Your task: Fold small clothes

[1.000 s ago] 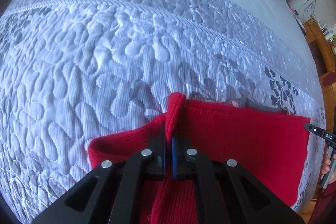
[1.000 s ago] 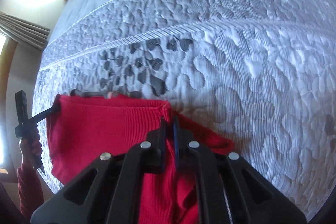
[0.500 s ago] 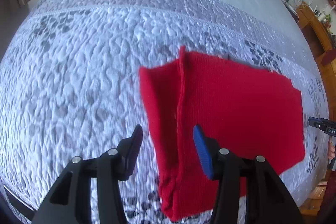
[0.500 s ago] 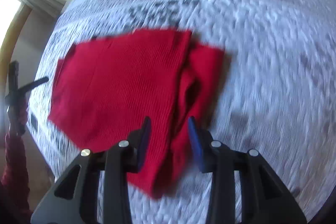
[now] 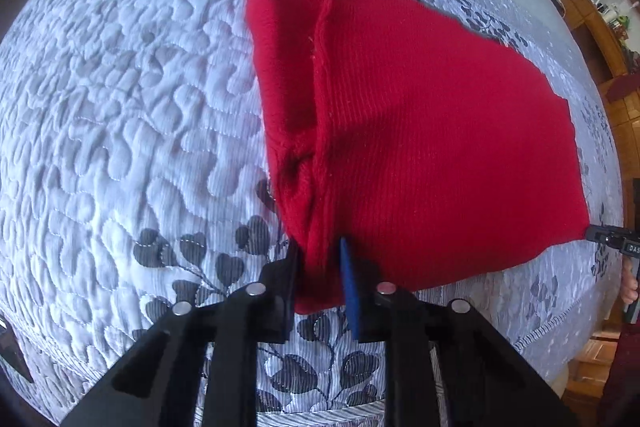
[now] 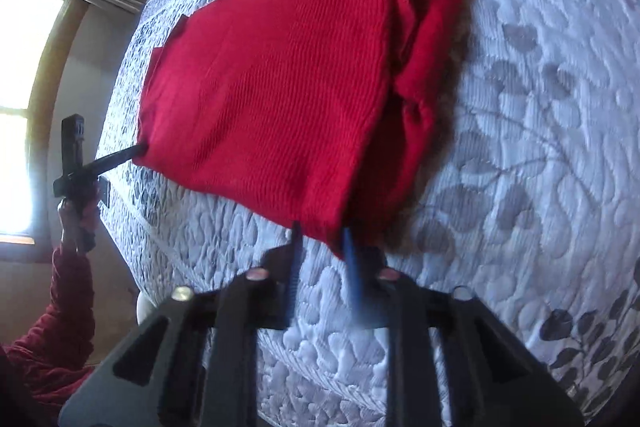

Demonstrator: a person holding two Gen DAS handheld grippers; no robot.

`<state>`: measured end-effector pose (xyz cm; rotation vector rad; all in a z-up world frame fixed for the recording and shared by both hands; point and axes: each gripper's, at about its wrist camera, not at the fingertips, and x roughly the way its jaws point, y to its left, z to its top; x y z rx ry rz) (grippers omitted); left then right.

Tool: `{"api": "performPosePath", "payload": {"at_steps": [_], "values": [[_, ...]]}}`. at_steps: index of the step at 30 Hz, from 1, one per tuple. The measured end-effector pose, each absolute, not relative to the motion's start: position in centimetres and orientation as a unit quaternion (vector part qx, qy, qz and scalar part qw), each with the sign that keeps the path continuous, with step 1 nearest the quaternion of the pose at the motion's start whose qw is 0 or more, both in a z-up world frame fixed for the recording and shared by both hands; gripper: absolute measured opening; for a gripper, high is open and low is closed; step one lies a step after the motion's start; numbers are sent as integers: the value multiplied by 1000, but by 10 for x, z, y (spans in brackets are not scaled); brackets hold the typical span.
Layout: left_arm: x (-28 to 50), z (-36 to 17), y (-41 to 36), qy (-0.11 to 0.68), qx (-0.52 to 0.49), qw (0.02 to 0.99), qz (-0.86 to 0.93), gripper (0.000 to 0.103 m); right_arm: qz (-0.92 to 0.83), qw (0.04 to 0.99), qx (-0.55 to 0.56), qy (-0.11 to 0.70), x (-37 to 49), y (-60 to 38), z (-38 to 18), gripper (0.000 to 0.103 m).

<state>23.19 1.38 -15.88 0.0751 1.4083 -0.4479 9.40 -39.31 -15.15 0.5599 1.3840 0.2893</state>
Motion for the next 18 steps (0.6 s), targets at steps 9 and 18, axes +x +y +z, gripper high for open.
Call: {"api": "performPosePath", "payload": {"at_steps": [9,18], "values": [[232,-160,32,659,6,724,-204,8,105,727,231,639,70,-401,-145,2],[213,-138,41,639,28,740,-209,65,102,736,249,621,66,-403,-137,48]]}}
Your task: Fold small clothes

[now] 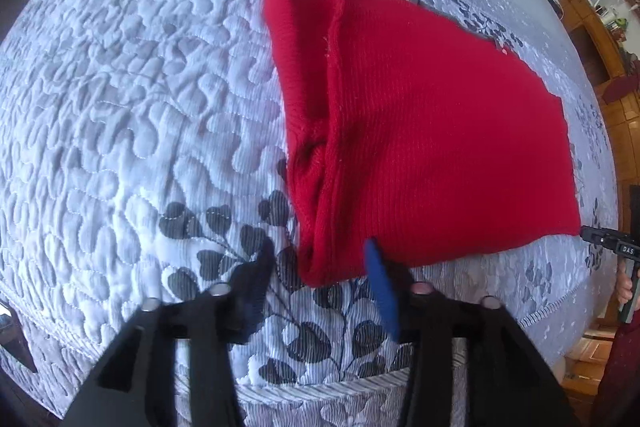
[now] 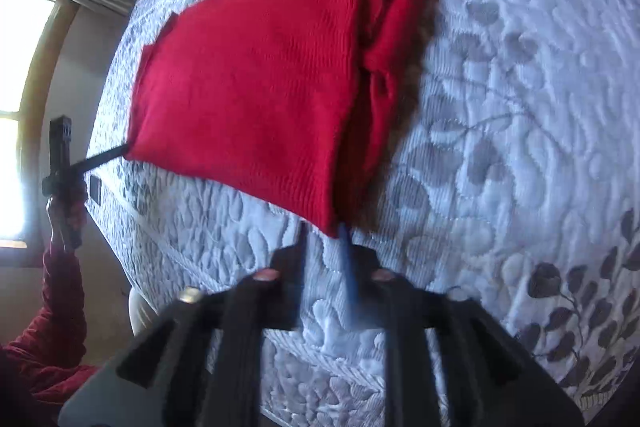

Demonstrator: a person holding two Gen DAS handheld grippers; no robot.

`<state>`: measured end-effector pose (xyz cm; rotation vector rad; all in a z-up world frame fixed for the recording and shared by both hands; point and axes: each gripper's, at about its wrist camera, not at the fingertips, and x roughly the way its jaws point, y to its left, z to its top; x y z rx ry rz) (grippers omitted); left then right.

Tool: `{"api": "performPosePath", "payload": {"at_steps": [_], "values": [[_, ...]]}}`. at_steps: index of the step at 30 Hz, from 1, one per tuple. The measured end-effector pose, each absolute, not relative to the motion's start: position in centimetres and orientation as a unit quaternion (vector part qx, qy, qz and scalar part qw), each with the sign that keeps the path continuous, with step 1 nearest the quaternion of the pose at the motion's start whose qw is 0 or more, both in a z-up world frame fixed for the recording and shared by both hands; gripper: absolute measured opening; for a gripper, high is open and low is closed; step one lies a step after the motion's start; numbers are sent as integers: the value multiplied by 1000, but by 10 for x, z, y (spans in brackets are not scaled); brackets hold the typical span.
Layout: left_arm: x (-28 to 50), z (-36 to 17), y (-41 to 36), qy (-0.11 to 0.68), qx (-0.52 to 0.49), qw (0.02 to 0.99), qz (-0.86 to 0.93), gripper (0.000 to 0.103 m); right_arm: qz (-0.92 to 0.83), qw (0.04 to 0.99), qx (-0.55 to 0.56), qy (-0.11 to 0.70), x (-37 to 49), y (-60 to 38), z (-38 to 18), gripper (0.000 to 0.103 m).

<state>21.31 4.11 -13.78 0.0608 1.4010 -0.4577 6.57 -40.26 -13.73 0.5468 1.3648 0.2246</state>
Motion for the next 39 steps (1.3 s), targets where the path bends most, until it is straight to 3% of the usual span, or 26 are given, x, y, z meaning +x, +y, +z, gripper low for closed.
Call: {"api": "performPosePath", "payload": {"at_steps": [2,10,14,17,22,23,25,26,29,35,39], "values": [[216,-129,54,627,14,750,-209,73,100,745,262,606,65,-410,-129,57],[241,-157,70,658,-46,725,-198,73,93,706,334,617,82,-428,-163,56],[250,-156,56,660,-31,723,-201,73,97,691,352,624,89,-420,-180,50],[252,-155,41,672,-51,696,-246,56,107,690,352,623,92,-416,-180,46],[261,-164,29,676,-16,699,-233,56,110,689,344,628,97,-410,-180,45],[262,-165,28,676,-21,699,-232,55,111,689,344,628,97,-410,-180,39],[264,-164,30,677,-23,701,-224,40,112,687,350,627,96,-411,-182,18],[265,-164,31,678,-26,700,-222,35,115,685,356,625,96,-412,-184,13],[270,-164,50,687,-69,687,-225,19,117,687,361,619,94,-414,-184,11],[282,-176,74,695,-153,662,-234,17,110,690,352,623,92,-414,-187,10],[282,-165,79,696,-121,675,-212,17,109,695,354,616,91,-414,-179,9]]}}
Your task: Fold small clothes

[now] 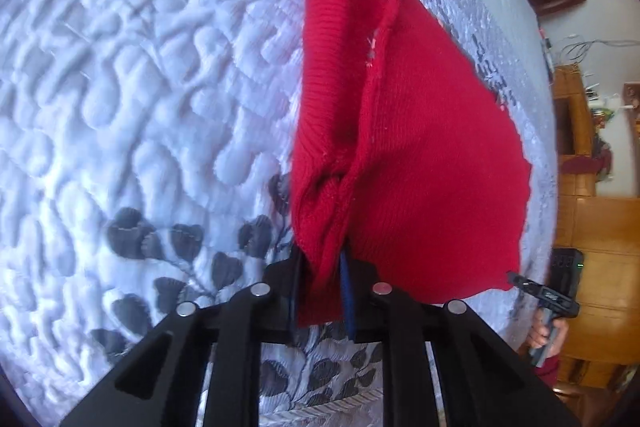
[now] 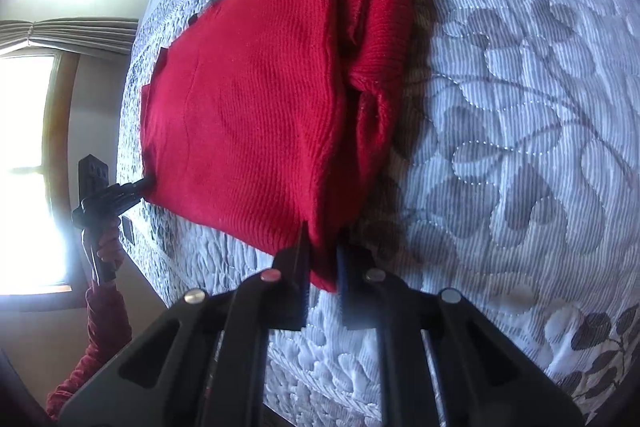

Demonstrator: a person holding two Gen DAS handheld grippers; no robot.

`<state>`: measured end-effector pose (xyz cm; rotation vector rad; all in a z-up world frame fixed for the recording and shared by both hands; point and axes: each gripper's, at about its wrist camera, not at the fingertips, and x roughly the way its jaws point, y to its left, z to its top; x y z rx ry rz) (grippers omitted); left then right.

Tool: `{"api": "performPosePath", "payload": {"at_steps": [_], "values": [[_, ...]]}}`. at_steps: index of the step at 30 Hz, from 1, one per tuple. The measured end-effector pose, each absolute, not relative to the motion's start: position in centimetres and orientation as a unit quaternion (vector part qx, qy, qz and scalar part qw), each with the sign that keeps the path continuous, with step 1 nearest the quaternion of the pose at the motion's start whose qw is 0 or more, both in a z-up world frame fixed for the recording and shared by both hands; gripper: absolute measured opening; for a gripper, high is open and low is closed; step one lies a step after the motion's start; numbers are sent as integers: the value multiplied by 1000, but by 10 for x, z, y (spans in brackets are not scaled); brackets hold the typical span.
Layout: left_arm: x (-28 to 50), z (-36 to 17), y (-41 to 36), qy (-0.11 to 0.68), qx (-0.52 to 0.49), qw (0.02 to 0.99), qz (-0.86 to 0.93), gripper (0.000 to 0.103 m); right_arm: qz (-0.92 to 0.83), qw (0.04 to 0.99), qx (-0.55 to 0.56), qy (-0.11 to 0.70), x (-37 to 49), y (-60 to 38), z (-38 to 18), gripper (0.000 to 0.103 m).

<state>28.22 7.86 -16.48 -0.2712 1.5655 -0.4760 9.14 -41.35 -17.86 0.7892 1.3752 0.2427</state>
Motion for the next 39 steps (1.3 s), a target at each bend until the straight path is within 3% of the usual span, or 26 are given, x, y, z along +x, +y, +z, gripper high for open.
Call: {"api": "performPosePath", "payload": {"at_steps": [8,18,25,31,39], "values": [[288,-95,62,638,-66,734,-223,17,89,699,342,621,97,-412,-164,9],[292,-172,12,688,27,693,-213,17,50,698,349,623,99,-411,-161,9],[293,-159,33,686,7,689,-234,17,18,724,365,585,126,-406,-106,8],[282,-120,65,663,-19,704,-254,28,28,770,252,585,190,-331,-50,8],[290,-102,123,654,-61,712,-247,29,120,791,132,586,254,-184,-32,8]]}}
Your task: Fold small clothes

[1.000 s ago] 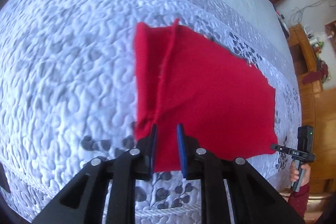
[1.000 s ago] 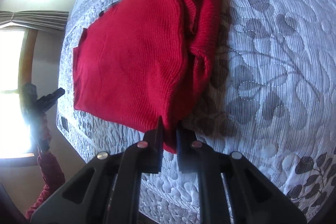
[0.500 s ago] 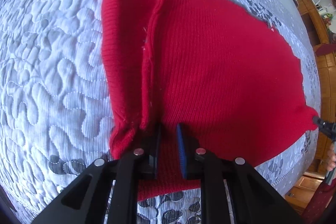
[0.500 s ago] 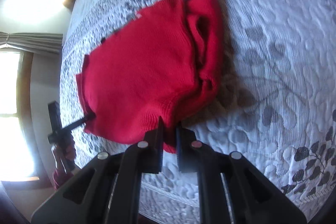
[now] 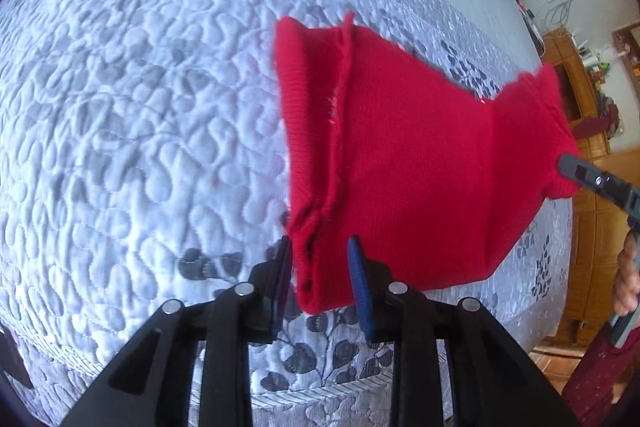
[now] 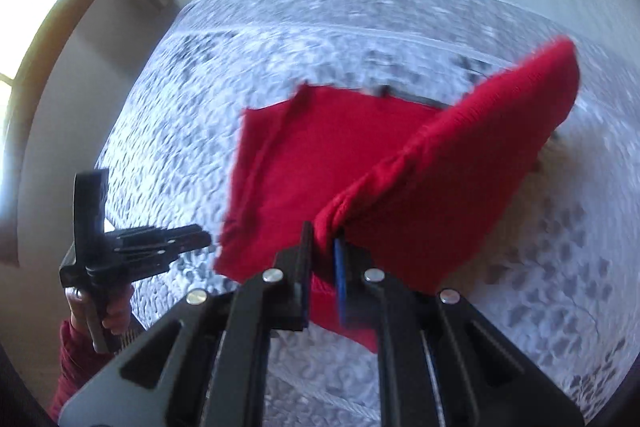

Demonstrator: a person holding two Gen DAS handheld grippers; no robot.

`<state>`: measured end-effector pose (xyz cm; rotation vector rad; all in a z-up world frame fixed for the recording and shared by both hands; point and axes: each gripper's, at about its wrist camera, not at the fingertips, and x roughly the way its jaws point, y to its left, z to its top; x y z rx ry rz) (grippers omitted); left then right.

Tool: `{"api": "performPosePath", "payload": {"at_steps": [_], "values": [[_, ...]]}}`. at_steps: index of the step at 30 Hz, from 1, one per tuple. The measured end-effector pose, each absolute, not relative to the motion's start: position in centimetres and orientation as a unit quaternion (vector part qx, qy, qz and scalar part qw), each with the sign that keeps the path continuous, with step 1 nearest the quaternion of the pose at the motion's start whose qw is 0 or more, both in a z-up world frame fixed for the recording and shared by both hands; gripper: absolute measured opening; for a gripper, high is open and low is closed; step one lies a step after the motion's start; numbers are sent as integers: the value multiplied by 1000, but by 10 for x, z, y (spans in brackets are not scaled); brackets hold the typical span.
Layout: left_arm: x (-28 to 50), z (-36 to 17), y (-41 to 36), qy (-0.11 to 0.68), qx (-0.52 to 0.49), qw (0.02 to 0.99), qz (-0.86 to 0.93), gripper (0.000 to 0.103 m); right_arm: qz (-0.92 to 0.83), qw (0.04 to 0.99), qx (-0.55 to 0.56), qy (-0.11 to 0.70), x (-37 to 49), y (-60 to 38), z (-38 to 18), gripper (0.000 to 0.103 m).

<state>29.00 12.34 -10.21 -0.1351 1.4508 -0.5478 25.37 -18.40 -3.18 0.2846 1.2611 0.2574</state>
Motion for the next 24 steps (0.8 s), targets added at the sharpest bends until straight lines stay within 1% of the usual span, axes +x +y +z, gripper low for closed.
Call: {"api": "performPosePath", "payload": {"at_steps": [4,8,10,11,12,13,14,15,17,20,22,24], "values": [[295,-106,146,653,-64,721,-221,29,164,771,118,604,265,-131,-54,8],[301,-111,164,656,-75,724,-201,29,186,739,79,642,262,-90,-99,8],[301,-112,163,656,-80,724,-198,29,181,730,70,655,260,-87,-117,10],[301,-112,162,656,-83,723,-199,29,185,725,74,659,259,-88,-125,15],[301,-111,159,657,-85,722,-202,29,193,716,86,665,258,-90,-132,22],[302,-111,155,657,-87,721,-204,29,202,709,100,668,256,-92,-134,27],[302,-109,149,655,-88,720,-211,29,218,701,118,669,252,-96,-134,32],[303,-107,142,654,-88,719,-218,29,243,694,143,662,245,-103,-129,32],[305,-102,122,652,-86,714,-242,29,255,707,147,643,231,-119,-112,32],[312,-95,89,647,-76,710,-268,30,237,732,138,623,216,-149,-89,32],[320,-92,64,646,-60,710,-274,33,205,752,130,613,210,-179,-75,32],[329,-95,39,648,-34,713,-264,34,181,760,132,611,208,-204,-71,32]]}}
